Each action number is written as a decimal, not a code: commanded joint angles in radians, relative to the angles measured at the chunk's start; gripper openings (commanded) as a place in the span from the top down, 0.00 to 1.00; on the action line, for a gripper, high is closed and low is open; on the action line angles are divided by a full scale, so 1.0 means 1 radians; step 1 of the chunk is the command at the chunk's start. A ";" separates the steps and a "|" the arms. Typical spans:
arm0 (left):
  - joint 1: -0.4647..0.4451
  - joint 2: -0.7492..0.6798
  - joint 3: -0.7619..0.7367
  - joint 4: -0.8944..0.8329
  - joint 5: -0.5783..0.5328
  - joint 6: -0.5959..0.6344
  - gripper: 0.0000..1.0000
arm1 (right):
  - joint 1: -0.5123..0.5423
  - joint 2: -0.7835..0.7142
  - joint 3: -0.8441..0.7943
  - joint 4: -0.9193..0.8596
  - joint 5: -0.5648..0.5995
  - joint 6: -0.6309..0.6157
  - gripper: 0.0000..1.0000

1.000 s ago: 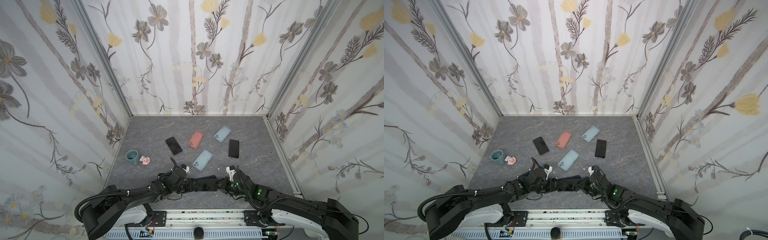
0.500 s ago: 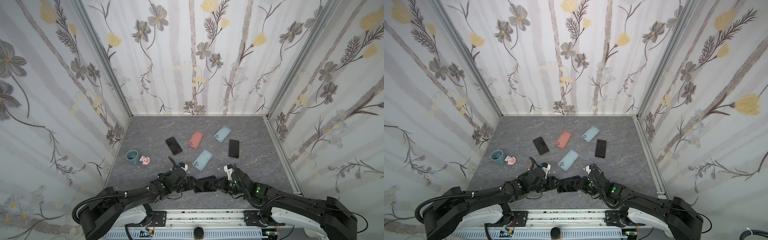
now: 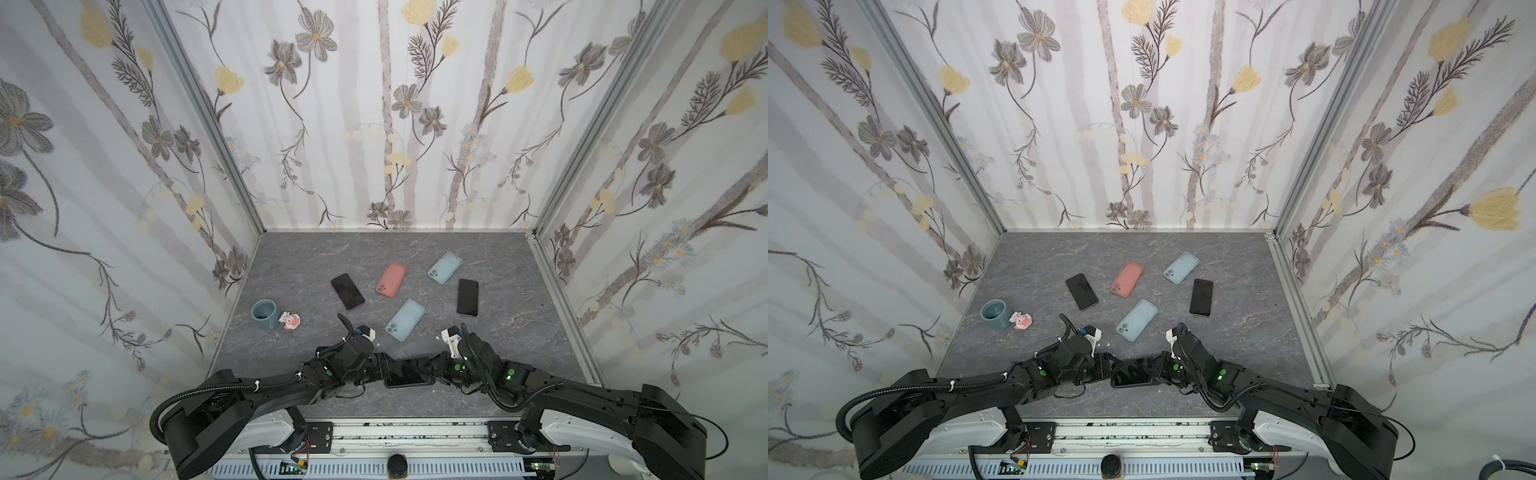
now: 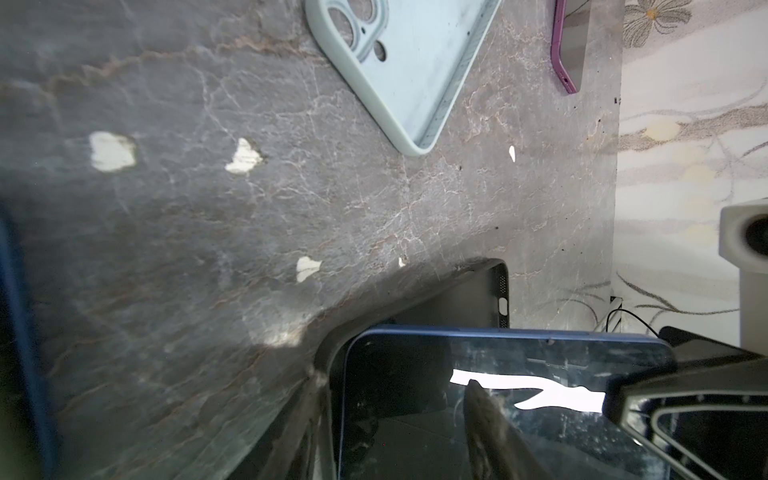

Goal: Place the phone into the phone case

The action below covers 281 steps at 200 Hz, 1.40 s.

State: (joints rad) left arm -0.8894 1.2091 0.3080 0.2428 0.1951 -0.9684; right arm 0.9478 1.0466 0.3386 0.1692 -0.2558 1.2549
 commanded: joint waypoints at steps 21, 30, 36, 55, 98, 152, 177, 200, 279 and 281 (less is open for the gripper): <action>0.000 0.018 0.003 0.052 0.010 -0.002 0.46 | -0.025 0.027 -0.035 0.070 -0.080 -0.006 1.00; 0.000 0.020 0.006 0.054 0.012 -0.001 0.46 | -0.032 0.033 -0.043 0.082 -0.090 -0.008 1.00; 0.000 0.021 0.006 0.057 0.013 0.000 0.46 | -0.036 0.036 -0.047 0.085 -0.096 -0.010 1.00; 0.000 0.023 0.008 0.064 0.018 -0.006 0.46 | -0.050 0.039 -0.056 0.090 -0.106 -0.025 1.00; -0.002 0.018 0.000 0.077 0.038 -0.034 0.46 | -0.078 0.036 -0.111 0.124 -0.090 -0.028 1.00; -0.013 0.037 -0.008 0.109 0.059 -0.055 0.46 | -0.087 0.089 -0.168 0.222 -0.076 -0.042 1.00; -0.018 0.046 0.002 0.109 0.074 -0.056 0.46 | -0.087 0.142 -0.154 0.243 -0.108 -0.065 1.00; -0.020 0.045 0.007 0.107 0.072 -0.058 0.46 | -0.089 0.189 -0.151 0.269 -0.118 -0.069 1.00; -0.021 0.017 0.012 0.023 0.021 -0.032 0.46 | -0.089 0.234 -0.139 0.204 -0.076 -0.098 1.00; -0.020 0.017 0.012 0.021 0.020 -0.031 0.46 | -0.089 0.234 -0.137 0.198 -0.074 -0.100 1.00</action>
State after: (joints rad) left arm -0.9016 1.2320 0.3096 0.2481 0.1471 -0.9985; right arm 0.8528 1.2667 0.1925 0.5896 -0.3836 1.1942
